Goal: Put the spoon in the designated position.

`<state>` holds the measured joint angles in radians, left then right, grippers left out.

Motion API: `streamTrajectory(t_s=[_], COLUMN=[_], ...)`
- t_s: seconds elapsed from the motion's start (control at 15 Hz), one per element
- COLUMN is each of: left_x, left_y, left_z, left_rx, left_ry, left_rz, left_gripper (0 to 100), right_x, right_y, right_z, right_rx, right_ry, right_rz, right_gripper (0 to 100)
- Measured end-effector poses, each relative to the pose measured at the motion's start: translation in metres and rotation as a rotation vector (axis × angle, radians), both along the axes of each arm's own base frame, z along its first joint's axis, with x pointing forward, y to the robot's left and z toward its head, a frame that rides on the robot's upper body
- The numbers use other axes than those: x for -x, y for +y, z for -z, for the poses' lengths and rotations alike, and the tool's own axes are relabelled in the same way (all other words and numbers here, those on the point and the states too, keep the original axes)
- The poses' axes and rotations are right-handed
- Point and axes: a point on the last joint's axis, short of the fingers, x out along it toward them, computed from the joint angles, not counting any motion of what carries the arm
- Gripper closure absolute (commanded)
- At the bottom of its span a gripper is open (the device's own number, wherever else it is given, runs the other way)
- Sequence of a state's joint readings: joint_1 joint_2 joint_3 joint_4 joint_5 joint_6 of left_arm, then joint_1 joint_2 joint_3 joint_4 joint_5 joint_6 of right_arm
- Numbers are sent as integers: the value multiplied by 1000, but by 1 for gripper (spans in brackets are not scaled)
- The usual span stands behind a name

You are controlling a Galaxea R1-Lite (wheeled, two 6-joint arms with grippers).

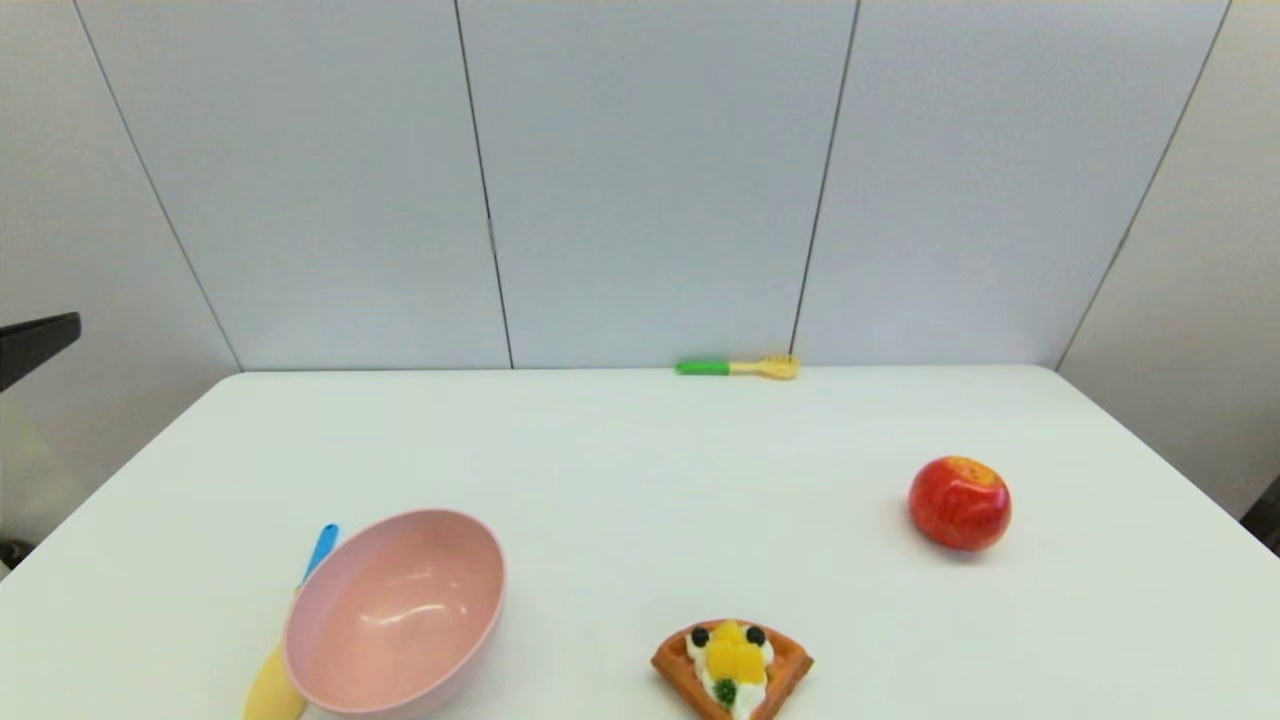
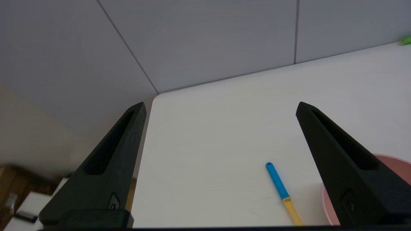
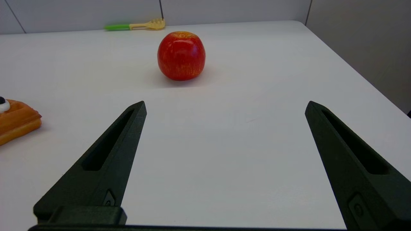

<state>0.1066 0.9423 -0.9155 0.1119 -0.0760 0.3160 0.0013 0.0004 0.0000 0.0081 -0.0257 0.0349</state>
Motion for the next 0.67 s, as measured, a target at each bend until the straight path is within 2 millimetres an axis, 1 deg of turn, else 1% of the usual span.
streamTrajectory(t_s=[0.13, 0.33, 0.47, 0.67], left_x=[22, 57, 79, 101], left_y=[-3, -9, -11, -12], left_z=[6, 31, 59, 108], left_rx=[-15, -5, 20, 76], left_ry=[-68, -140, -154, -140], left_rz=[43, 86, 128, 157], left_gripper=[0, 0, 0, 0], right_x=[0, 0, 0, 0], right_y=[0, 0, 0, 0], right_z=[0, 0, 0, 0], right_rx=[0, 0, 0, 0], right_ry=[0, -1, 0, 0], right_rz=[0, 0, 0, 0], right_gripper=[0, 0, 0, 0])
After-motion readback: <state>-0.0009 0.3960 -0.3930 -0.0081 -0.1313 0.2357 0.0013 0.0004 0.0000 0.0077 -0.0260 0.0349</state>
